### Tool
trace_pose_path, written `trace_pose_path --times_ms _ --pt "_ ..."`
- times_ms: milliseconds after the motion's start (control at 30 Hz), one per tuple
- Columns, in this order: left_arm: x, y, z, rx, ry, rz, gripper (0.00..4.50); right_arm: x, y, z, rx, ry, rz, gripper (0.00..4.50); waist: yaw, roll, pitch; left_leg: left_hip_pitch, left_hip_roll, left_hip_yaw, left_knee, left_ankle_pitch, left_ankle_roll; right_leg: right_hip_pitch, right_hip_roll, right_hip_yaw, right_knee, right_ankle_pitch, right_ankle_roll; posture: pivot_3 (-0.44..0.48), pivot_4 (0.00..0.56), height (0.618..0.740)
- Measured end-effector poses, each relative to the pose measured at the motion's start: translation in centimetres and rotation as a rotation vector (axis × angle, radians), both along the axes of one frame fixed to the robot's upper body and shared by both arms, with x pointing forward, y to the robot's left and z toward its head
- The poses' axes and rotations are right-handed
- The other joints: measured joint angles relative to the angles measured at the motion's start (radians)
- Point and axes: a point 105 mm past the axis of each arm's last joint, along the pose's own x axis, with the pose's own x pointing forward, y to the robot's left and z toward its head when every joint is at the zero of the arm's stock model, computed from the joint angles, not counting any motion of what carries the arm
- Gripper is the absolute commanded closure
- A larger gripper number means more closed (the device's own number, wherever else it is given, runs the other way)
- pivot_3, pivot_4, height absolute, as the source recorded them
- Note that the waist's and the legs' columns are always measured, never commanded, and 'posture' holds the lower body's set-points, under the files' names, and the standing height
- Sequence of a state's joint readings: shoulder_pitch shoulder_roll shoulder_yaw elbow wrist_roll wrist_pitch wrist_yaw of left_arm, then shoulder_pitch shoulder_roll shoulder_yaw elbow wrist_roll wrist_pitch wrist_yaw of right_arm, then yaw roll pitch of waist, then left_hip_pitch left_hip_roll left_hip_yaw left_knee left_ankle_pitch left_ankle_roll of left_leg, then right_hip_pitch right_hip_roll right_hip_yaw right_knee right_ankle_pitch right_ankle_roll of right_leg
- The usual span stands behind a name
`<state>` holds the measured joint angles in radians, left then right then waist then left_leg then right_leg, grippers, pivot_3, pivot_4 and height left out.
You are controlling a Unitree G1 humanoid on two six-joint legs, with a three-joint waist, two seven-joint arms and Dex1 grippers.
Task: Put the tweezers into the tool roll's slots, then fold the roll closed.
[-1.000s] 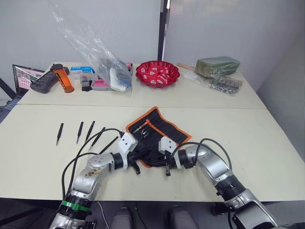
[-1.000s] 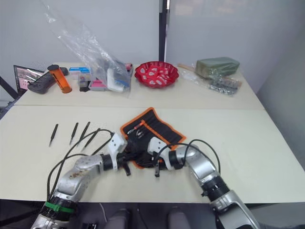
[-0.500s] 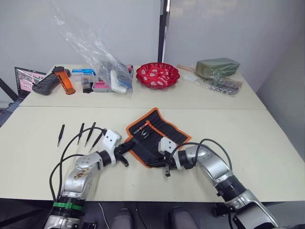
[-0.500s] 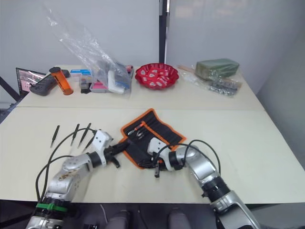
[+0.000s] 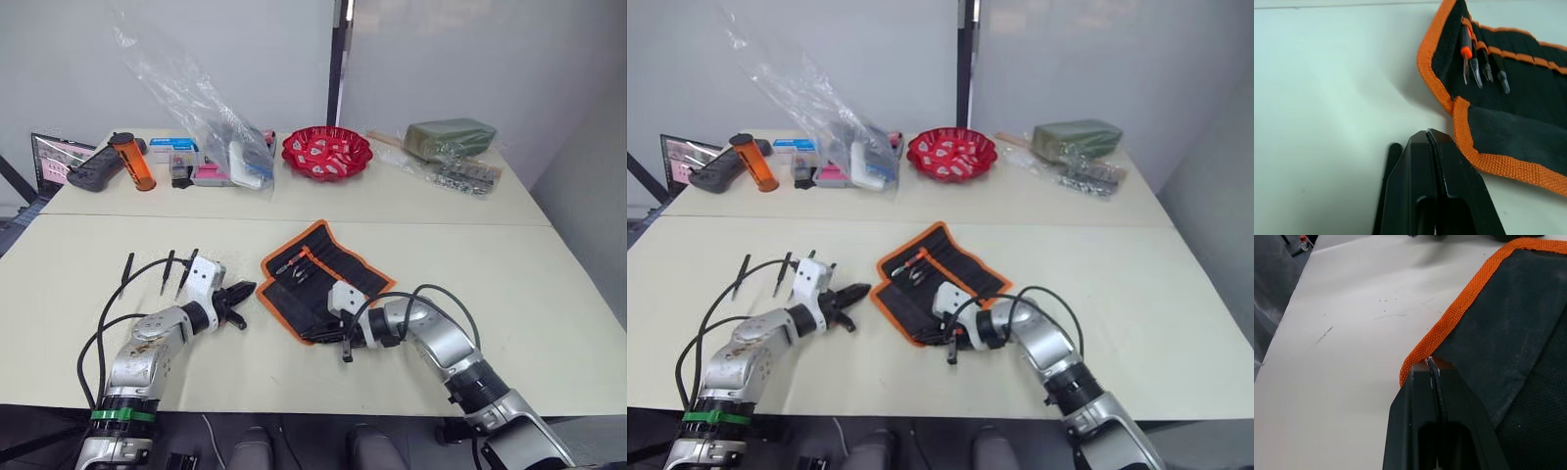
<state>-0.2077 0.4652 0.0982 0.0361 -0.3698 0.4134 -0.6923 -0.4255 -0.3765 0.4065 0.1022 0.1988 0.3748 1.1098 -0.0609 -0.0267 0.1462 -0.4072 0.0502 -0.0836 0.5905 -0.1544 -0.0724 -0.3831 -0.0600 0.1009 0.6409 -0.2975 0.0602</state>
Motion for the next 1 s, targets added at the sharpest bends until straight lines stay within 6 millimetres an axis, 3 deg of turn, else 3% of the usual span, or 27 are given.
trace_pose_path --times_ms 200,400,600,700,867,1000 --pt "-0.6 0.7 3.1 -0.008 -0.107 -0.047 4.47 -0.3 -0.1 2.0 0.081 0.044 -0.02 4.5 0.011 -0.001 0.013 -0.011 0.0 0.0 -0.001 0.004 0.007 -0.007 0.001 0.0 0.003 0.009 0.009 0.0 0.15 0.74" --pt "-1.4 2.4 7.0 -0.018 -0.214 -0.077 4.47 -0.7 -1.2 7.2 0.243 0.067 -0.049 4.5 0.016 0.0 0.021 -0.025 0.0 0.0 -0.001 0.004 0.007 -0.02 0.001 0.0 0.003 0.01 0.008 0.0 0.15 0.74" --pt "-2.8 5.6 8.6 0.035 -0.239 -0.035 4.47 0.9 -4.7 9.4 0.263 0.02 -0.192 4.5 0.015 -0.001 0.026 -0.025 0.0 0.0 -0.001 0.004 0.007 -0.02 0.001 0.0 0.002 0.01 0.009 0.0 0.15 0.74" --pt "-3.9 7.8 8.5 0.073 -0.224 0.028 4.47 2.9 -7.5 9.9 0.248 -0.066 -0.324 4.5 0.015 -0.001 0.027 -0.025 0.0 0.0 -0.001 0.004 0.007 -0.021 0.001 0.0 0.002 0.01 0.009 0.0 0.15 0.74" --pt "-7.7 13.9 8.2 0.137 -0.195 0.242 3.03 6.1 -15.9 8.5 0.157 -0.117 -0.623 3.02 0.015 -0.002 0.028 -0.025 0.0 0.002 -0.001 0.004 0.007 -0.021 -0.001 0.0 0.001 0.01 0.007 0.0 0.15 0.74" --pt "-11.3 17.6 7.6 0.194 -0.233 0.457 1.68 7.0 -19.7 7.1 0.129 -0.172 -0.756 1.62 0.015 -0.002 0.028 -0.025 0.0 0.002 -0.001 0.004 0.006 -0.021 -0.001 0.0 0.001 0.011 0.005 0.0 0.15 0.74"
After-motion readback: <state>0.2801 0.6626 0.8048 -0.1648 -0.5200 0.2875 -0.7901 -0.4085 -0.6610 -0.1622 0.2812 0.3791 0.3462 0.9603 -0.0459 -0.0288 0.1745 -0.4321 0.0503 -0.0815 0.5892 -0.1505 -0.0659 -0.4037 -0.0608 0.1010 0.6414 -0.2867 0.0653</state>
